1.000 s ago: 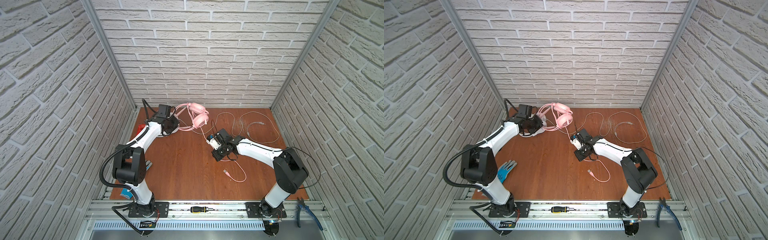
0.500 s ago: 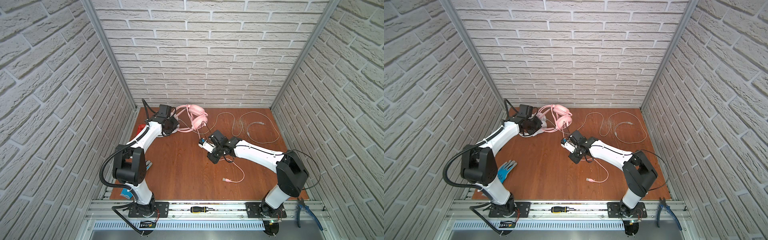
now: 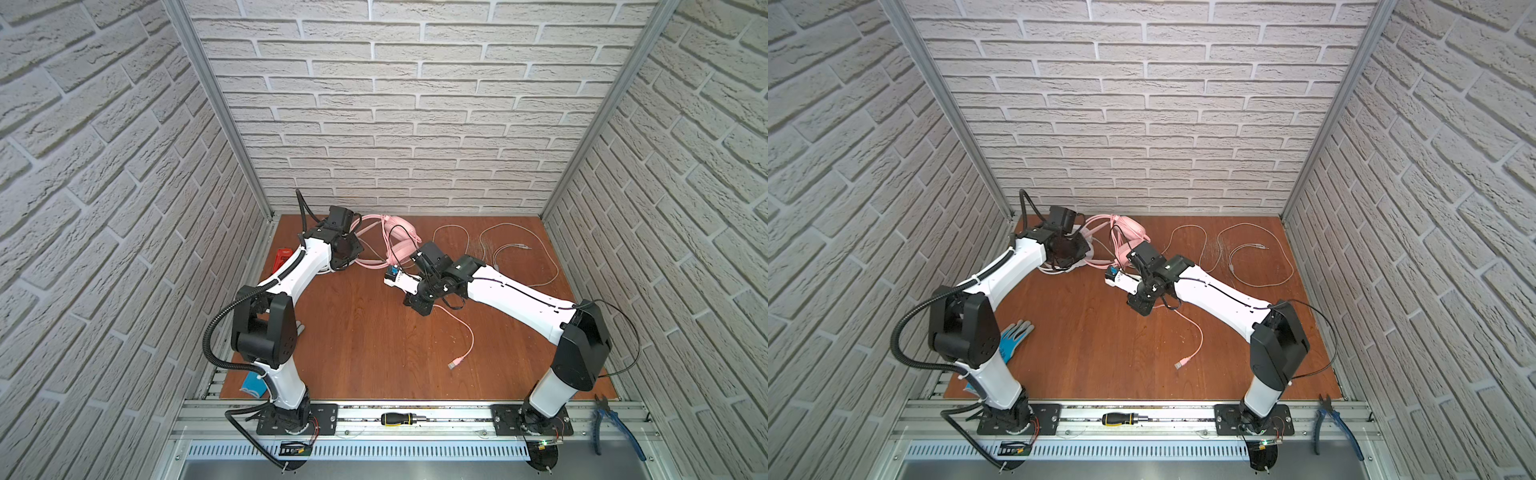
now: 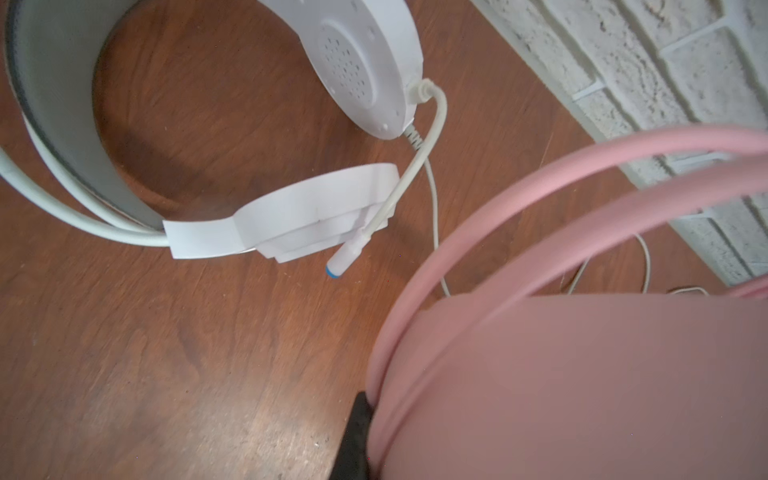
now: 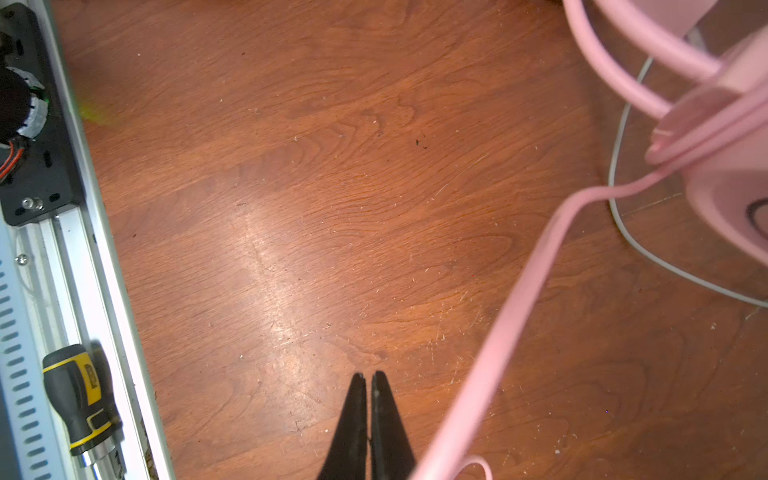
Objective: Wrap the headphones
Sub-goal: 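Carry the pink cable up and around the held headset with the right gripper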
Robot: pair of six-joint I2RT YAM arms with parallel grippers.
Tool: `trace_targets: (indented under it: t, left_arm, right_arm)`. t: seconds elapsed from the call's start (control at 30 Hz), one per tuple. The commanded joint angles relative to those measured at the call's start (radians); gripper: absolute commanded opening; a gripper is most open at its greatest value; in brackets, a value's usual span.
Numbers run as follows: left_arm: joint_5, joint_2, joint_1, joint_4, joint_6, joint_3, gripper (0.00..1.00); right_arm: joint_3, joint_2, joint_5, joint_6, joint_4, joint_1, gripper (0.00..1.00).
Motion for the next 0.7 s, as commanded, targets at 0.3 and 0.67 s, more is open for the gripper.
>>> trace_targets:
  t: [0.3,0.67]
  left_arm:
    - [-0.097,0.07,-0.061,-0.127,0.129,0.135,0.0]
    - [-0.143,0.132,-0.101,-0.283,0.284,0.225,0.0]
  right_arm:
    - [0.157,0.03,-0.039,-0.094,-0.131,0.01,0.05]
    - [0.32,0.095,0.099,-0.14,-0.304,0.005,0.05]
